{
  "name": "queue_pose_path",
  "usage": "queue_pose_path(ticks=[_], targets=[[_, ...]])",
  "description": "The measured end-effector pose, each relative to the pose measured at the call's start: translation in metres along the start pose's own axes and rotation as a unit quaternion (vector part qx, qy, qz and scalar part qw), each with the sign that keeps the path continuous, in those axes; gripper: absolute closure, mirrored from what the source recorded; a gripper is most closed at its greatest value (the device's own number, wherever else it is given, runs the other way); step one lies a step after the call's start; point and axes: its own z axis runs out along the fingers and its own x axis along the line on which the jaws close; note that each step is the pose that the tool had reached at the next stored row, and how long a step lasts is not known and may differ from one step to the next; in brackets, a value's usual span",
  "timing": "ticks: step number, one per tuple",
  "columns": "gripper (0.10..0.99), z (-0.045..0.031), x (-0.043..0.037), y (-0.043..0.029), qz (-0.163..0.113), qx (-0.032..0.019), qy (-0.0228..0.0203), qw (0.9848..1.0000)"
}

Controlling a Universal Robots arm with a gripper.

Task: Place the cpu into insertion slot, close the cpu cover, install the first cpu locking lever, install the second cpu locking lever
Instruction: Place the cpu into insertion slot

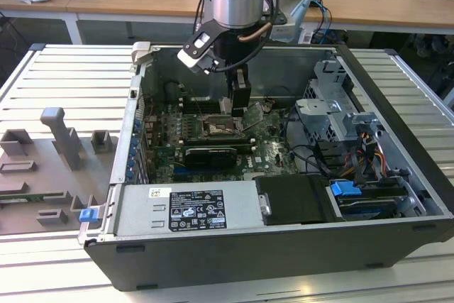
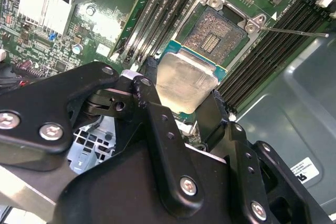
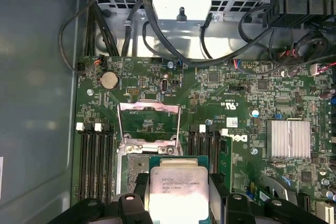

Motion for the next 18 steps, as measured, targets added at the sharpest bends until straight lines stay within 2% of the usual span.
queue_pose_path(ticks=[6,18], targets=[[0.549,0.0028,0.0009,-0.0024,0.006,0.0000,-0.0004,1.0000],[0.549,0.0062,0.0009,-0.0028,0.006,0.0000,0.0008,1.0000]])
